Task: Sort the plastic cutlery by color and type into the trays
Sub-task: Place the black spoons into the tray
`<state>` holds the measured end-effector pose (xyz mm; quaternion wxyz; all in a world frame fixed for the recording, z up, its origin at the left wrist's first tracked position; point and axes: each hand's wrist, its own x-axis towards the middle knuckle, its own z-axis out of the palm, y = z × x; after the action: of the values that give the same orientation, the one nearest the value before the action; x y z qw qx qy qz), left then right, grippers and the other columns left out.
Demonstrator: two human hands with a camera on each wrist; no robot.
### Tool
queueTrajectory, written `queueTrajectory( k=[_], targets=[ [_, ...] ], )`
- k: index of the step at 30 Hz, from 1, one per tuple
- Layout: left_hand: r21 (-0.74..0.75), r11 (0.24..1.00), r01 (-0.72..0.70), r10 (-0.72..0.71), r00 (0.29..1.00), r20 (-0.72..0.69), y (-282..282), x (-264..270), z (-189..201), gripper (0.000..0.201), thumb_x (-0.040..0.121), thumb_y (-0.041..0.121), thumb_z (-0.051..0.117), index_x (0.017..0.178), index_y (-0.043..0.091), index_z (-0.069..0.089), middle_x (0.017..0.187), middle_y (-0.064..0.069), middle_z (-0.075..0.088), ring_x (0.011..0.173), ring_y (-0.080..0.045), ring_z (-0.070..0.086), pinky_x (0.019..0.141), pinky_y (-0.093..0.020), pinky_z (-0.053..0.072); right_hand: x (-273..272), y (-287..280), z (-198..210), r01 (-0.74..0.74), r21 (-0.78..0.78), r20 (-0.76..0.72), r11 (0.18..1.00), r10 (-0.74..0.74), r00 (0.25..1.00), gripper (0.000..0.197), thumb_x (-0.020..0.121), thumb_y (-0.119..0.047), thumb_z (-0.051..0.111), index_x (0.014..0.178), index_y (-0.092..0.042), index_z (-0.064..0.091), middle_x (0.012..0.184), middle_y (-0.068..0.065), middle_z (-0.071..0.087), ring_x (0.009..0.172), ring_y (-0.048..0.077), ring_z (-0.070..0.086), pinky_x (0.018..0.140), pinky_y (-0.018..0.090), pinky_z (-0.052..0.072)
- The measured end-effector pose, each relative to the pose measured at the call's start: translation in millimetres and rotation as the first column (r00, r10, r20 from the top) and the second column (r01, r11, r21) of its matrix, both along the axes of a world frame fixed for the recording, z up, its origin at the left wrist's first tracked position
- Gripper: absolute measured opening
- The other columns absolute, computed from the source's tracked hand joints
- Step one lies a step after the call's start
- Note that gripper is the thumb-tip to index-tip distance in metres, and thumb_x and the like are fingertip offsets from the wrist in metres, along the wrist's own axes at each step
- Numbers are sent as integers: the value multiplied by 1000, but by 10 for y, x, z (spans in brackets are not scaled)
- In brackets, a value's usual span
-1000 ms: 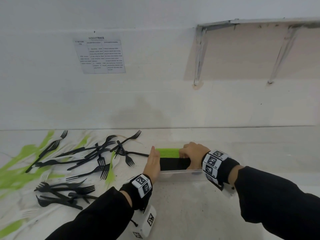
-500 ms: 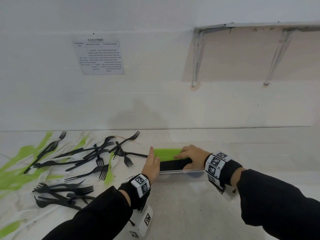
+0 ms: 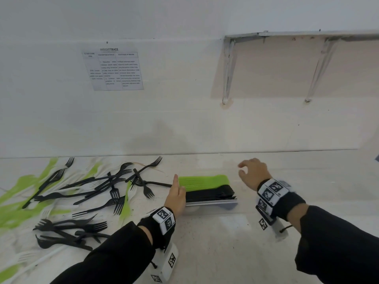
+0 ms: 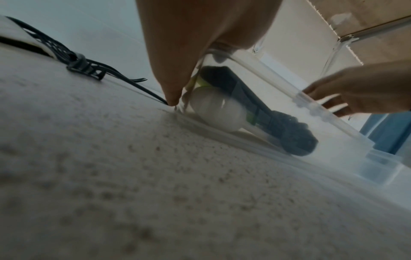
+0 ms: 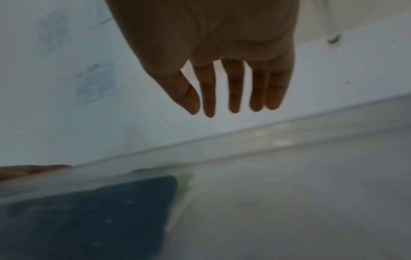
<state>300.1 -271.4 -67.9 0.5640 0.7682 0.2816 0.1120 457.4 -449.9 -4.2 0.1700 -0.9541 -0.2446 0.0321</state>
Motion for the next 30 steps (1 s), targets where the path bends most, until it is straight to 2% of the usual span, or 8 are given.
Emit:
queueTrajectory(
  k=[3, 5, 7, 10, 16, 22, 26, 30],
  targets=[
    [18, 1000, -17, 17, 1000, -8, -3, 7, 10, 54, 102, 18, 25, 151, 23, 2, 152, -1, 28, 123, -19, 45, 96, -19, 31, 48, -230, -40, 210, -170, -86, 963, -226, 970, 47, 92, -28, 46, 136, -14, 37, 140, 13, 33, 126, 35, 36, 100, 41, 38],
    [14, 999, -42, 42, 999, -7, -17, 3, 11, 54, 102, 19, 26, 151, 22, 5, 137, 3, 45, 108, -14, 53, 91, -20, 37, 89, -341, -122, 271, -170, -174, 947, -300, 938, 53, 92, -26, 48, 138, -7, 30, 138, 17, 34, 124, 36, 41, 97, 38, 40],
    [1, 995, -98, 98, 995, -9, -19, 8, -24, 51, 102, 18, 27, 151, 20, 11, 148, -3, 35, 129, -23, 43, 106, -26, 30, 111, -415, -194, 307, -137, -289, 942, -334, 897, 54, 93, -19, 48, 139, 0, 26, 138, 21, 38, 122, 35, 45, 91, 32, 42],
    [-24, 986, -168, 167, 986, -20, -25, 37, -85, 48, 101, 19, 27, 149, 22, 20, 149, -9, 37, 125, -36, 46, 109, -39, 34, 73, -460, -266, 323, -136, -359, 936, -351, 865, 50, 96, -11, 42, 141, 1, 24, 140, 22, 38, 126, 34, 43, 94, 30, 41],
    [38, 984, -176, 177, 983, -38, -67, 32, -5, 48, 102, 14, 26, 149, 16, 19, 153, -7, 29, 135, -25, 36, 108, -25, 27, 43, -435, -270, 364, -55, -381, 930, -356, 853, 45, 96, -4, 38, 141, -1, 29, 141, 23, 38, 128, 35, 42, 98, 31, 39],
    [30, 983, -183, 184, 981, -57, -27, 76, 9, 47, 102, 19, 26, 149, 19, 21, 147, -12, 39, 128, -31, 44, 105, -30, 32, 41, -422, -301, 410, 1, -394, 912, -376, 839, 44, 96, -4, 38, 140, -1, 32, 140, 22, 40, 126, 35, 44, 96, 32, 40],
    [-4, 984, -175, 175, 982, -70, -23, 88, -10, 48, 101, 20, 28, 148, 22, 23, 137, -22, 48, 121, -41, 48, 105, -45, 38, 20, -436, -325, 428, 49, -398, 902, -376, 837, 43, 96, -3, 37, 139, -3, 34, 138, 23, 41, 123, 35, 46, 92, 32, 41],
    [53, 984, -173, 176, 981, -78, -46, 49, 38, 47, 102, 20, 27, 149, 16, 21, 150, -10, 34, 135, -29, 37, 111, -30, 25, 8, -434, -335, 437, 69, -390, 897, -379, 839, 42, 95, -3, 38, 138, -4, 36, 136, 24, 42, 120, 36, 48, 90, 32, 43]
  ],
)
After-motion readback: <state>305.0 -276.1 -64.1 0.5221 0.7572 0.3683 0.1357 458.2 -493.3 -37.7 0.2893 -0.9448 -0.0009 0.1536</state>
